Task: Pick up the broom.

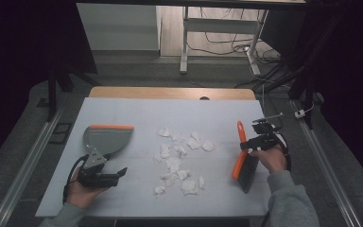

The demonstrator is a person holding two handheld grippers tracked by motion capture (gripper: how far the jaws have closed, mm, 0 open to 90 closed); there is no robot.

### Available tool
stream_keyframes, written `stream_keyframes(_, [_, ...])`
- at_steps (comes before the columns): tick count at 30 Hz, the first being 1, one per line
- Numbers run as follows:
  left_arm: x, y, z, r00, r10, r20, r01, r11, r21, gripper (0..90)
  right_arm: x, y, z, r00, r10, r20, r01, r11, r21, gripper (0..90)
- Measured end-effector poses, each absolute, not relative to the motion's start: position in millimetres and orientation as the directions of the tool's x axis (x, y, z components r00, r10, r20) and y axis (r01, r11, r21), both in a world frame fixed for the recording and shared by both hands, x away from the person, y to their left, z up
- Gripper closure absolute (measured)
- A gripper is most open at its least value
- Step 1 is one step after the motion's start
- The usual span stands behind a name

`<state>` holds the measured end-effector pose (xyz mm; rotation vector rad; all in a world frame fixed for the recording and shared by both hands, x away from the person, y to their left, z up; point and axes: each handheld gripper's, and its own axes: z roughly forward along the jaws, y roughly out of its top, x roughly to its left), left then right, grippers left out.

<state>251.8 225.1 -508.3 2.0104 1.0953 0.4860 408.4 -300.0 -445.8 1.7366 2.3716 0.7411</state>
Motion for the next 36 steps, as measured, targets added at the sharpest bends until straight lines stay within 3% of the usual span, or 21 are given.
stream_keyframes(10, [253,224,-509,0.555,0.831,-0.032,0.533,-0.325,0.781,18.2,392,-311,-425,-0.399,0.882,0.250,0.784,0.187,0.591,70.8])
stream_keyframes(13, [254,222,-509,0.555,0.831,-0.029,0.531,-0.327,0.782,18.2,381,-315,-416,-0.428,0.865,0.263,0.720,0.150,0.678,70.8])
stream_keyframes(20, [257,214,-507,0.567,0.824,-0.016,0.519,-0.342,0.783,18.2,368,-316,-405,-0.472,0.848,0.242,0.616,0.120,0.779,70.8])
stream_keyframes(36, [266,168,-488,0.633,0.774,0.006,0.452,-0.375,0.809,18.3,366,-296,-400,-0.552,0.785,0.281,0.544,0.083,0.835,70.7])
